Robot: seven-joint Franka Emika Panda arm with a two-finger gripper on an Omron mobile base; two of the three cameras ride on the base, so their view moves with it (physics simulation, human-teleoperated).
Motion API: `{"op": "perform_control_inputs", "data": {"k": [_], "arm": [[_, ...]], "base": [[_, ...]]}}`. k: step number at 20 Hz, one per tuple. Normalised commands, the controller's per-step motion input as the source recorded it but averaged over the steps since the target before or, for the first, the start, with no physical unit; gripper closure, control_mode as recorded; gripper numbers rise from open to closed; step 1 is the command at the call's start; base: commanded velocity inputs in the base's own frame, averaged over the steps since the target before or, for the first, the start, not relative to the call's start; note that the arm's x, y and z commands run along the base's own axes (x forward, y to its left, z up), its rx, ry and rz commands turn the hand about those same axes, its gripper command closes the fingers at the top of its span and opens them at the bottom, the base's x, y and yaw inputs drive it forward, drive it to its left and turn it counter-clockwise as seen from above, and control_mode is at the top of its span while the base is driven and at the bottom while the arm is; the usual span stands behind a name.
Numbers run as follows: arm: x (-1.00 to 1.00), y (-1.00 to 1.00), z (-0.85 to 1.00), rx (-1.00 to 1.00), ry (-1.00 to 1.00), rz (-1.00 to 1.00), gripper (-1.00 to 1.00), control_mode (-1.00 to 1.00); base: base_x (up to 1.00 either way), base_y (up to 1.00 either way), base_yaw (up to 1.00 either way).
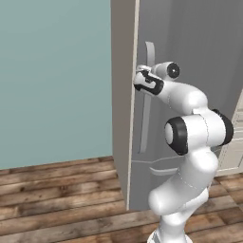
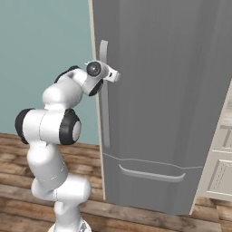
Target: Retrieve the sausage and cheese from the fridge and place them on the cutting board on the counter.
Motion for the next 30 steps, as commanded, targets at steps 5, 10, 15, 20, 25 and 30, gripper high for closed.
{"op": "perform_control_inputs", "data": {"k": [5,10,15,20,25,30], "arm": [[0.56,0.0,-0.07,0.0,0.01,0.0,-1.0,-1.0],[0.52,0.0,-0.09,0.0,0.01,0.0,-1.0,-1.0],[0.11,0.0,-0.01,0.0,0.02,0.0,1.0,-1.0],[0.0,0.0,0.0,0.0,0.0,0.0,1.0,-1.0],[-0.3,-0.15,0.0,0.0,0.0,0.0,1.0,-1.0],[-0.88,-0.74,0.08,0.0,-0.02,0.0,1.0,-1.0]], "base": [[0.0,0.0,0.0],[0.0,0.0,0.0],[0.0,0.0,0.0],[0.0,0.0,0.0],[0.0,0.0,0.0],[0.0,0.0,0.0]]}}
